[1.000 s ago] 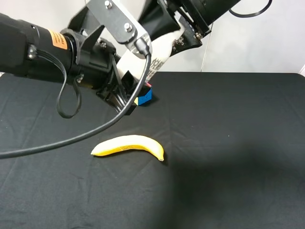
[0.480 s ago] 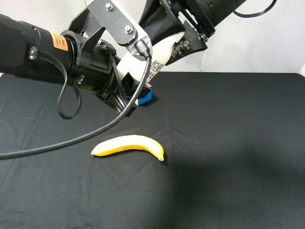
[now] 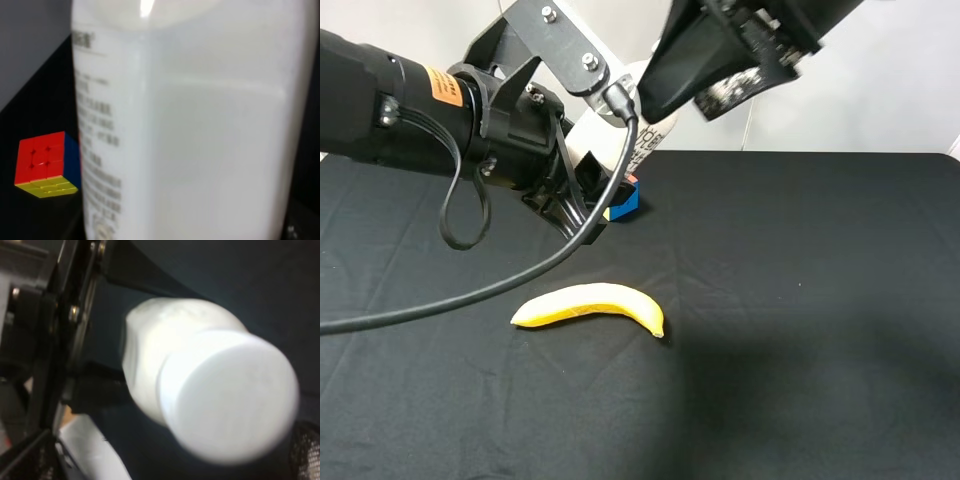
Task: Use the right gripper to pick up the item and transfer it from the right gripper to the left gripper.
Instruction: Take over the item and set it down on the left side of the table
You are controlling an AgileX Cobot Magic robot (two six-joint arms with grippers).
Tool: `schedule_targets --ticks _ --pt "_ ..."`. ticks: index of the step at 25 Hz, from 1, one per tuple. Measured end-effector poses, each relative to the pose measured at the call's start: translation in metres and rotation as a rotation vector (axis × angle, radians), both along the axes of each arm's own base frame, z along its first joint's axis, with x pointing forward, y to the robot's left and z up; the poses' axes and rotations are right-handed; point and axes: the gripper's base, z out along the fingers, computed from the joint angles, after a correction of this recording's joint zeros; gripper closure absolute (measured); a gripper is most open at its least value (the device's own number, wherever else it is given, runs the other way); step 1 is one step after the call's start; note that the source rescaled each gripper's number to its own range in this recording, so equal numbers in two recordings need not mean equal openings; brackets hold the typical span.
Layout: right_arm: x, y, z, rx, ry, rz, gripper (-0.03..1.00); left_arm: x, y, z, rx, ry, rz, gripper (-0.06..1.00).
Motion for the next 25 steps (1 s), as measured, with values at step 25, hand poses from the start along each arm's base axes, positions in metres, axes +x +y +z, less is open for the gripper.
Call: schedule_targets --ticks 25 --pt "-0.111 -0.103 0.027 -0.229 -0.336 -0.254 -0.03 0.0 0.0 0.0 0.0 0.0 0.0 0.92"
